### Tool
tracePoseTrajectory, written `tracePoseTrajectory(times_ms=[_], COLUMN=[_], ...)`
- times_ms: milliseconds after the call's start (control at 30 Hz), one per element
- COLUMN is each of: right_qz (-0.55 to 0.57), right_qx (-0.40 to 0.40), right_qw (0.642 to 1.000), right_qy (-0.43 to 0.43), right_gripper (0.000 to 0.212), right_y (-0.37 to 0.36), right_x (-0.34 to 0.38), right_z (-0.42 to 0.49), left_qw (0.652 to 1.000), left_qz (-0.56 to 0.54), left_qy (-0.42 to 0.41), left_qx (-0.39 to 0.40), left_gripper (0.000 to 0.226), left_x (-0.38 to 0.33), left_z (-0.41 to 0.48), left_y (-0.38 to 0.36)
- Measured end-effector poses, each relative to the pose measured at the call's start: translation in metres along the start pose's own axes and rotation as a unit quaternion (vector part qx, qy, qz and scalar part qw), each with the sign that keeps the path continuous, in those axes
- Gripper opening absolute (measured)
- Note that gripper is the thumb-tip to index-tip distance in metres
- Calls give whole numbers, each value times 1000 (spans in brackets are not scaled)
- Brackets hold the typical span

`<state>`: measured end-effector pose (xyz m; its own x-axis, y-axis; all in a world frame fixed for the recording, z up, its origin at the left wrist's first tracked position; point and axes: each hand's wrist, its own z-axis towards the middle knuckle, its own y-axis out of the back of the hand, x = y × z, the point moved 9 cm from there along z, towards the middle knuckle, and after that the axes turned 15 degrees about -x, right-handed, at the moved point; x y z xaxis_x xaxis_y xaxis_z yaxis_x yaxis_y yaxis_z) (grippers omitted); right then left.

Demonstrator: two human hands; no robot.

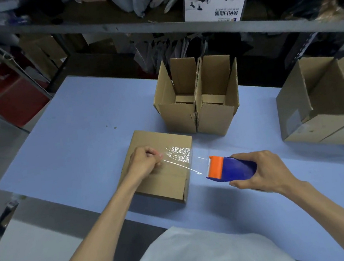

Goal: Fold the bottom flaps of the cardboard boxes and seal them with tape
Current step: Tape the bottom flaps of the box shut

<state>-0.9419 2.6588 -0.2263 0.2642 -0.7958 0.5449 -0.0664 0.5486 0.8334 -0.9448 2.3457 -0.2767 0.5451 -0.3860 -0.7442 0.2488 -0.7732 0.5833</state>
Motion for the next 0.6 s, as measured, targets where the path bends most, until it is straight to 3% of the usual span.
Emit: tracePoseTrajectory(times_ms=[600], right_qz=[-38], right_qx=[17], right_qw=[999], right_qy=[-11], right_gripper=[54], right_y=[-24], right_x=[-14], right_z=[-1], left_qw=[990], left_qz=[89], left_qy=[-67], left_qx=[-90], left_gripper=[28], left_x=[14], left_z=[-11], left_y=[-5])
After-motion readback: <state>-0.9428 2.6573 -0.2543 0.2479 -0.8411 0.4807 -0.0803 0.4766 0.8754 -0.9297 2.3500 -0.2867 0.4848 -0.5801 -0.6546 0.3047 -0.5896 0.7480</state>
